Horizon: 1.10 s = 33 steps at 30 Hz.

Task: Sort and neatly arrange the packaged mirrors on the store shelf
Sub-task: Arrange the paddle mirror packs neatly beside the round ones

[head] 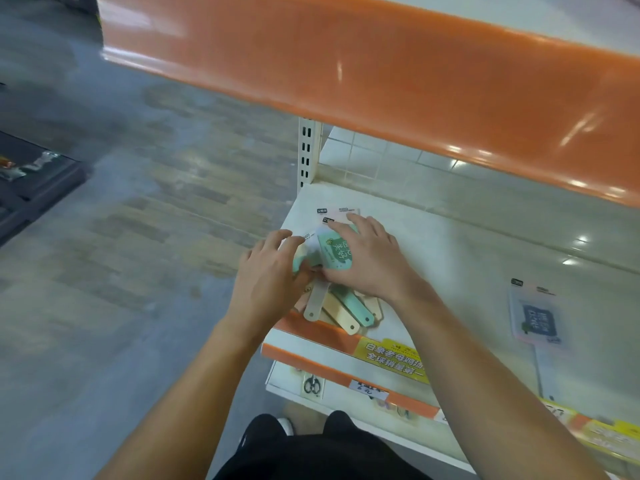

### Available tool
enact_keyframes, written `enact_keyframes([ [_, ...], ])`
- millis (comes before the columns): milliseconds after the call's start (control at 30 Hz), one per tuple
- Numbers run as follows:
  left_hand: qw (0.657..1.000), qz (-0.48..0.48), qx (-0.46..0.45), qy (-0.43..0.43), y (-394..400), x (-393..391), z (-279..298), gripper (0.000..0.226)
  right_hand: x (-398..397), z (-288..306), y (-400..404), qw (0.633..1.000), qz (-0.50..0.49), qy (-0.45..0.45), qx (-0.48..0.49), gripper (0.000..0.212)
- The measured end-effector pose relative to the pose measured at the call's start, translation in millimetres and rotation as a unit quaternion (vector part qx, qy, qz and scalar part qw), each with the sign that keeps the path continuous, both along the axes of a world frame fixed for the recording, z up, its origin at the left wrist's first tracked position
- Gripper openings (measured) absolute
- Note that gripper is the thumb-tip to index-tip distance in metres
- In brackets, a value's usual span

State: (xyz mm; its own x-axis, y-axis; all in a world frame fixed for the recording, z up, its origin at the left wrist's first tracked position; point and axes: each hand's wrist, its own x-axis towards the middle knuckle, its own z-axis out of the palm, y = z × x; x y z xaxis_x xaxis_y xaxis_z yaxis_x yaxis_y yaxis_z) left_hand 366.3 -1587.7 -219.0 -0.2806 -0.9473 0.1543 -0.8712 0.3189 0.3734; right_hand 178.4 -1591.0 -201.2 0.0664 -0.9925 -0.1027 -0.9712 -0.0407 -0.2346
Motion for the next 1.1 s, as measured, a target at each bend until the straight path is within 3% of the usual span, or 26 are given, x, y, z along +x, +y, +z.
enact_keyframes([
  [533, 1.000, -0.010, 0.008, 0.016, 2.2, 0.6, 5.8, 0.054, 4.9, -6.2, 9.2, 0.998, -0.030, 0.012, -0.048, 0.085],
  [800, 0.998, -0.044, -0.010, 0.036, 5.0, -20.4, 14.6, 0.039, -22.7, 4.1, 36.3, 0.989, -0.123, 0.006, -0.086, 0.087],
  [1100, 0.984, -0.174, -0.015, 0.037, 12.9, -83.0, 17.6, 0.042, -70.4, 11.6, 94.8, 0.964, -0.258, 0.027, -0.058, 0.081],
])
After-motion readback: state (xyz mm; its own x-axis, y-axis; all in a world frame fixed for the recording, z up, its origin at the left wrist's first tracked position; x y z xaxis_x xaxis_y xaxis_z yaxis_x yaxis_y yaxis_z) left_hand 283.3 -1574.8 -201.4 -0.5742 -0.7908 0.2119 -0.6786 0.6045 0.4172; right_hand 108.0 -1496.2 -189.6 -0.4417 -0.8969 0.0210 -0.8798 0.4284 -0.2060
